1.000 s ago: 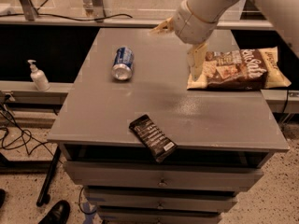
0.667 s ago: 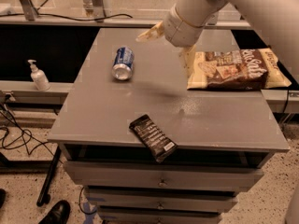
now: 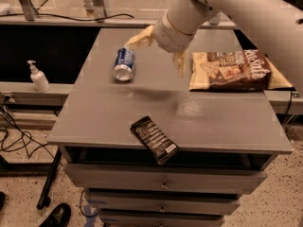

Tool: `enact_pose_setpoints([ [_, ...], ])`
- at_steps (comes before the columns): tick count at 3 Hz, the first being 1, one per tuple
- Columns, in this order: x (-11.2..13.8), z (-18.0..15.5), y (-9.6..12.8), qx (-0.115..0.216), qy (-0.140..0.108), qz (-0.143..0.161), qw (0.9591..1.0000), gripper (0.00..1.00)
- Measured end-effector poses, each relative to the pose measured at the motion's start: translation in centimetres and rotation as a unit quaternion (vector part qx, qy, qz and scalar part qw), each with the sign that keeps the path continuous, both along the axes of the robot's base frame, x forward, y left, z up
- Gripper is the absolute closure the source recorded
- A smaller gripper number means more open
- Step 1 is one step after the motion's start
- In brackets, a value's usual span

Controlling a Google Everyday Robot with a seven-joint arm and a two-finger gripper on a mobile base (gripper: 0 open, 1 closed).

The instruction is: Place pepsi can upright

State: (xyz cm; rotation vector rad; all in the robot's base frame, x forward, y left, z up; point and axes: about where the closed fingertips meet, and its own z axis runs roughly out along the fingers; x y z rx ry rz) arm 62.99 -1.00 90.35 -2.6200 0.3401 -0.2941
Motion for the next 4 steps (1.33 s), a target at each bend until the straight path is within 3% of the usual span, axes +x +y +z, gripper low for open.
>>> enact_pose_setpoints([
  [1, -0.4, 0.4, 0.2, -0.02, -0.009, 0.018, 0.9996, 0.0],
  [2, 0.6, 0.7, 1.4, -0.057, -0.039, 0.066, 0.9954, 0.0],
  [3, 3.1, 0.3, 2.9, -0.099, -0.075, 0.11, 0.9861, 0.0],
  [4, 5.5, -0.7, 4.4, -0.14, -0.104, 0.148, 0.9735, 0.0],
])
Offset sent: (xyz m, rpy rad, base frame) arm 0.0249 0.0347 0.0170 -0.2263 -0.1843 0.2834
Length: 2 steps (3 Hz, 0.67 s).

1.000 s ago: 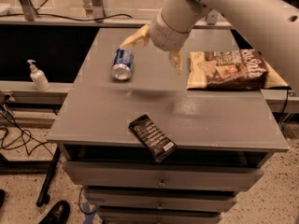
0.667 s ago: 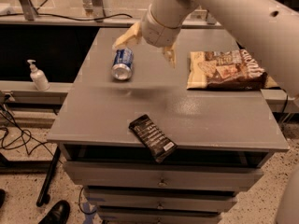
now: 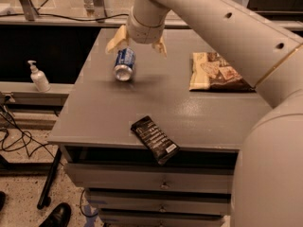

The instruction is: Place pepsi can upright

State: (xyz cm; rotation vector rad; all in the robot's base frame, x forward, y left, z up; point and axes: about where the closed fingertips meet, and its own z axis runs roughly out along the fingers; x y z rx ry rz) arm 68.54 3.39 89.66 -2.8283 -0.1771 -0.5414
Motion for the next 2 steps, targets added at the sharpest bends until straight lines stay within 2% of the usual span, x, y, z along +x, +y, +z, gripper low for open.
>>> enact_pose_setpoints([
  [1, 2.4, -1.5, 0.8, -0.033, -0.021, 0.008, 0.9992, 0.0],
  [2, 4.5, -2.7, 1.5, -0.053, -0.037, 0.001, 0.9979, 0.0],
])
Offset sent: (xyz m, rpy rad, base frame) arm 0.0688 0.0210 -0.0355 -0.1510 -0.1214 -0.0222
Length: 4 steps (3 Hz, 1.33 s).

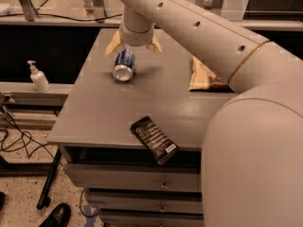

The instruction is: Place pepsi can upright

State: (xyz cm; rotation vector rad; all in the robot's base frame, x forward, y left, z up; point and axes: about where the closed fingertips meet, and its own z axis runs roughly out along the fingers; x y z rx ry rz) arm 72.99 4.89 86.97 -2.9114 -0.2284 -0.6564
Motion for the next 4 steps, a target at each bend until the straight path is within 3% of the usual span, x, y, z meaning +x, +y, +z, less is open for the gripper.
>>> enact_pose_setpoints([
  [1, 1.5, -0.7, 1.1, -0.019, 0.001, -0.022, 0.9996, 0.0],
  [3, 2.4, -2.4, 3.3, -0.045, 0.027, -0.05, 0.9974, 0.0],
  [4, 2.9, -3.1, 3.6, -0.047, 0.037, -0.048, 0.9971, 0.18],
])
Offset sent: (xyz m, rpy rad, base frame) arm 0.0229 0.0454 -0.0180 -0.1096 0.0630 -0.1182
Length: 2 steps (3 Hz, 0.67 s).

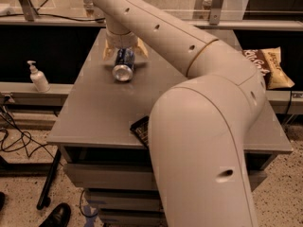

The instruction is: Place pepsi can upright

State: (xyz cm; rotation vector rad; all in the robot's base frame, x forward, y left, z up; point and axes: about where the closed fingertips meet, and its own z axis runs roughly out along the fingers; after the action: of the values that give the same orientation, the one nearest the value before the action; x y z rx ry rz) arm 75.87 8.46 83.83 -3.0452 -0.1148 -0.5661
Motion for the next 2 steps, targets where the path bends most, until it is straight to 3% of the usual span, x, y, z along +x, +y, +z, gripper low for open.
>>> enact_pose_setpoints([
  [2, -0.22, 0.25, -0.04, 0.005, 0.021, -0.005, 0.9998, 0.64],
])
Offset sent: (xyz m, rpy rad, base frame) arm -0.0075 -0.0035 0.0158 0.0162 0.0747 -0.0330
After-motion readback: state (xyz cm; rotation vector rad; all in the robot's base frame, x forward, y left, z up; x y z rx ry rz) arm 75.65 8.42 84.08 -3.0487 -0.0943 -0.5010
